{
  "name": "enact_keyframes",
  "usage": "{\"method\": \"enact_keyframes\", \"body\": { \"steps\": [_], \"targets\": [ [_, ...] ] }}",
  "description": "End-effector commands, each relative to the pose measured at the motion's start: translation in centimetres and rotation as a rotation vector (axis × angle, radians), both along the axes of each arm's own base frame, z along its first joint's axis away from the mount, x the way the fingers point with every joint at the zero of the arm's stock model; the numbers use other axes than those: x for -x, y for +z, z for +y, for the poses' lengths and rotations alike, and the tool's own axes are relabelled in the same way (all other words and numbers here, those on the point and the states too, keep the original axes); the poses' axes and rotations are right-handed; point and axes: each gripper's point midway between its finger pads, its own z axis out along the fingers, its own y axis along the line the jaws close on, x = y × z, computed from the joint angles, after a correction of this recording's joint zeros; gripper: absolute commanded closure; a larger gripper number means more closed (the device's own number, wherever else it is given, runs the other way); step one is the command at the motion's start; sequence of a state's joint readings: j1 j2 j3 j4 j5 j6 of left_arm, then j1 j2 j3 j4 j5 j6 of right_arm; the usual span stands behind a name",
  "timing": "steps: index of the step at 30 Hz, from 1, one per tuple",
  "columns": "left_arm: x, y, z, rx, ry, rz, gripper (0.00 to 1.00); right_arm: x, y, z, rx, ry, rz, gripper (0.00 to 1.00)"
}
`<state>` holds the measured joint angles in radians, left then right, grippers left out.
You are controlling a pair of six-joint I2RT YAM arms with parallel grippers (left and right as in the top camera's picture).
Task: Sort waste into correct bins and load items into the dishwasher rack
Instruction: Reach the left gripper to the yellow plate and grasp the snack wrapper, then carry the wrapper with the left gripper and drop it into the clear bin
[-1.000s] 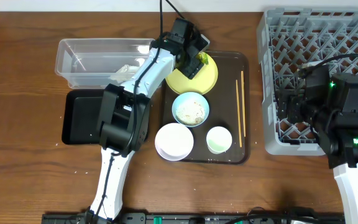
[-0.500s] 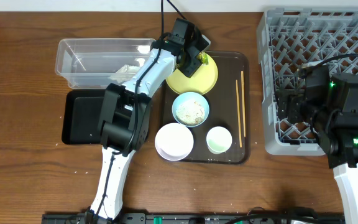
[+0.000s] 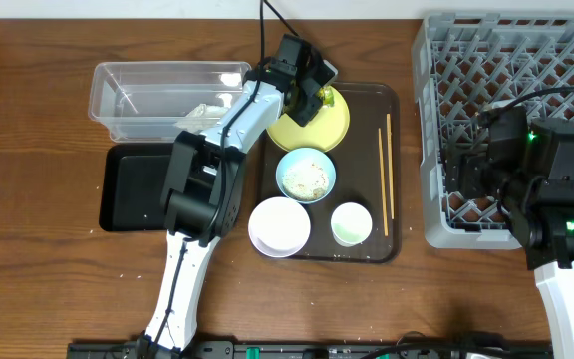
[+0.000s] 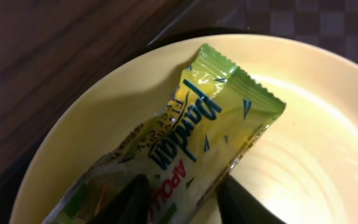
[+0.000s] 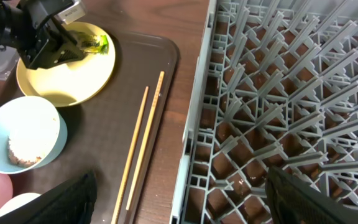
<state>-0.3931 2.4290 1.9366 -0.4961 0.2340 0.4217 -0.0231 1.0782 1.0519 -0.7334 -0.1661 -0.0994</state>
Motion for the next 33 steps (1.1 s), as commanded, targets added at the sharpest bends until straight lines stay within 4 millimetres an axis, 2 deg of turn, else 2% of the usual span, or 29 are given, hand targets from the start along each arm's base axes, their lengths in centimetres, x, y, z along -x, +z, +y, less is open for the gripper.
{"method": "enact_keyframes", "body": {
  "steps": [1, 3, 6, 9, 11, 13, 19, 21, 23, 25, 27, 33],
  "targets": [
    [1.4, -4.3, 0.9, -0.049, 0.014, 0.087, 0.77, -0.2, 0.8, 0.2, -0.002, 0.014, -0.02, 0.16],
    [1.4, -4.2, 0.9, -0.04, 0.035, 0.093, 0.94, -0.2, 0.8, 0.2, -0.002, 0.015, -0.02, 0.16],
    [1.4, -3.9, 0.9, -0.024, 0.082, 0.111, 0.94, -0.2, 0.8, 0.2, -0.002, 0.014, -0.019, 0.16],
    [1.7, -2.3, 1.0, -0.004, 0.134, 0.13, 0.94, -0.2, 0.8, 0.2, -0.002, 0.015, -0.02, 0.16],
    [1.9, -0.2, 1.2, 0.013, 0.165, 0.132, 0.94, -0.2, 0.8, 0.2, -0.002, 0.014, -0.02, 0.16],
    [2.0, 3.0, 1.4, 0.032, 0.187, 0.116, 0.94, -0.3, 0.9, 0.2, -0.002, 0.014, -0.024, 0.16],
    [3.5, 14.1, 3.6, 0.066, 0.168, -0.004, 0.94, -0.4, 1.0, 0.2, -0.002, 0.014, -0.031, 0.16],
    [4.0, 16.8, 4.8, 0.055, 0.137, -0.052, 0.94, -0.4, 1.0, 0.2, -0.002, 0.014, -0.032, 0.16],
    [4.2, 18.6, 6.1, 0.03, 0.096, -0.096, 0.94, -0.5, 1.1, 0.2, -0.002, 0.014, -0.035, 0.16],
    [4.4, 19.1, 7.5, -0.015, 0.039, -0.122, 0.94, -0.5, 1.1, 0.2, -0.002, 0.014, -0.037, 0.16],
    [4.5, 18.6, 9.2, -0.071, -0.019, -0.124, 0.94, -0.5, 1.2, 0.2, -0.002, 0.015, -0.039, 0.16],
    [4.5, 15.1, 16.5, -0.228, -0.064, -0.046, 0.94, -0.5, 1.2, 0.2, -0.002, 0.014, -0.039, 0.16]
  ]
}}
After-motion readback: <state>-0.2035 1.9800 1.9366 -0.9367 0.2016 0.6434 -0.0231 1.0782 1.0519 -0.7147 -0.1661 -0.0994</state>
